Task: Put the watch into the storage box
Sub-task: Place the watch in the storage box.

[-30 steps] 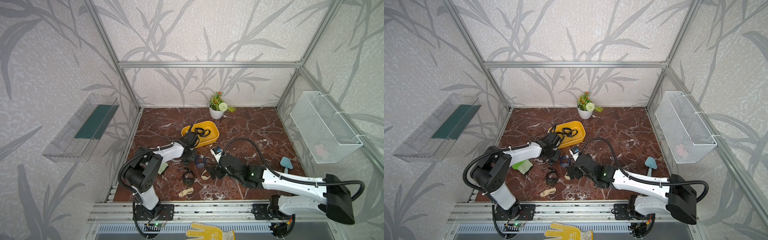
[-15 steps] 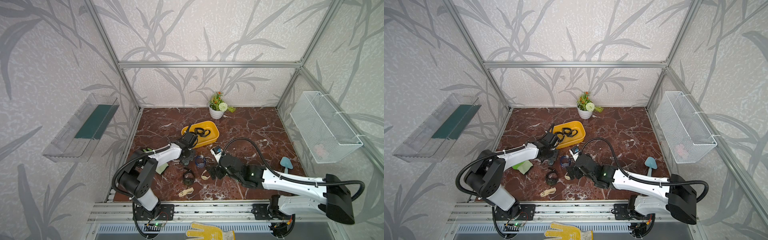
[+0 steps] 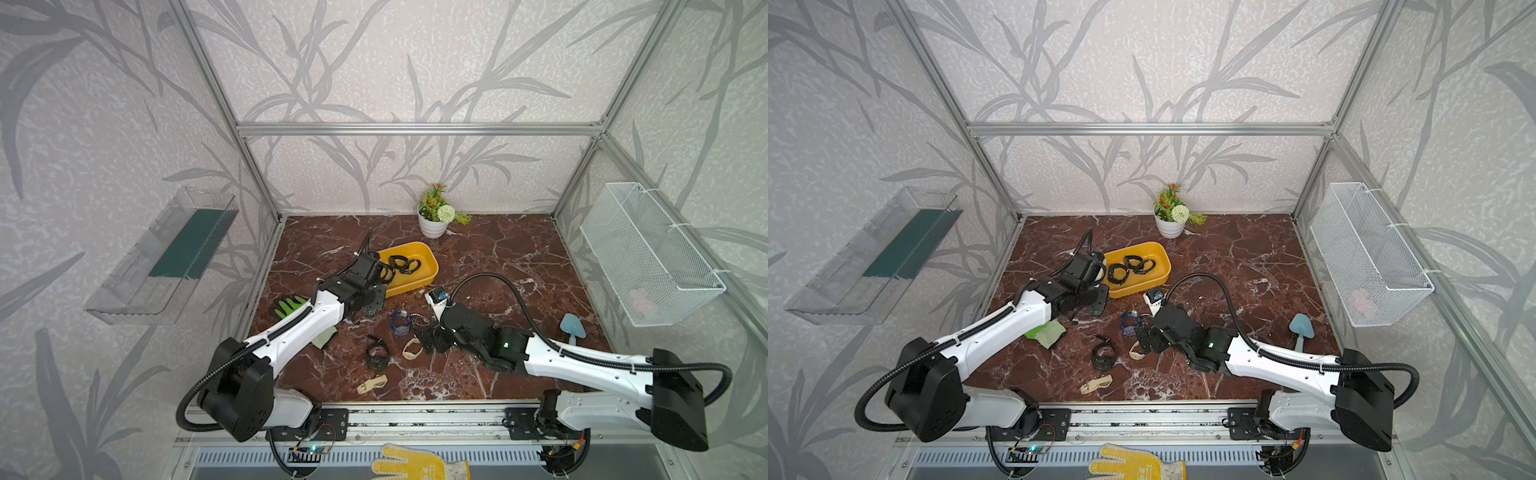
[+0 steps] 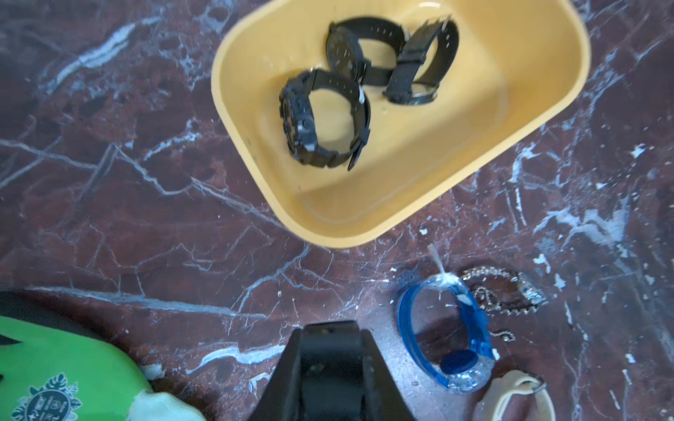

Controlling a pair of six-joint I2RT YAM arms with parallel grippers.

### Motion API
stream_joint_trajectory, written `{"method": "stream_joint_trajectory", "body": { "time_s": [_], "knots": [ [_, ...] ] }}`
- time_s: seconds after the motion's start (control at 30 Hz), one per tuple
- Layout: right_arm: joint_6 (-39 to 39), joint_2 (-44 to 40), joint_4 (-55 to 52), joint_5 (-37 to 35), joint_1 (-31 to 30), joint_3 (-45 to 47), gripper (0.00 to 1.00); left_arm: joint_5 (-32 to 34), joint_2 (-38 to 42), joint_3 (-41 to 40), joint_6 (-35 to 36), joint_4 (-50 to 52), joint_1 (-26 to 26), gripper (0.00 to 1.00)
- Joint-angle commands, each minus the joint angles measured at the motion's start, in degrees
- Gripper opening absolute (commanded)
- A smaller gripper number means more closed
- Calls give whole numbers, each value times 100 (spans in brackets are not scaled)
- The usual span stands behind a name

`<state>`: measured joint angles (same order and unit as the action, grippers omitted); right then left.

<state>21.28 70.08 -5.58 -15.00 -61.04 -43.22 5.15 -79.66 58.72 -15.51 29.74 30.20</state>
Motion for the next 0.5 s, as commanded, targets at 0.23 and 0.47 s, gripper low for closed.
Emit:
{"method": "stream_joint_trajectory", "body": {
  "time_s": [0.23,0.47],
  "knots": [
    [93,-396,-116,-54,136,136,99,-198,-1676,2043,597,-180,-40,23],
    [182,-384,-279,-45,401,34,99,-437,-2999,3067,719,-337,-52,23]
  ]
}}
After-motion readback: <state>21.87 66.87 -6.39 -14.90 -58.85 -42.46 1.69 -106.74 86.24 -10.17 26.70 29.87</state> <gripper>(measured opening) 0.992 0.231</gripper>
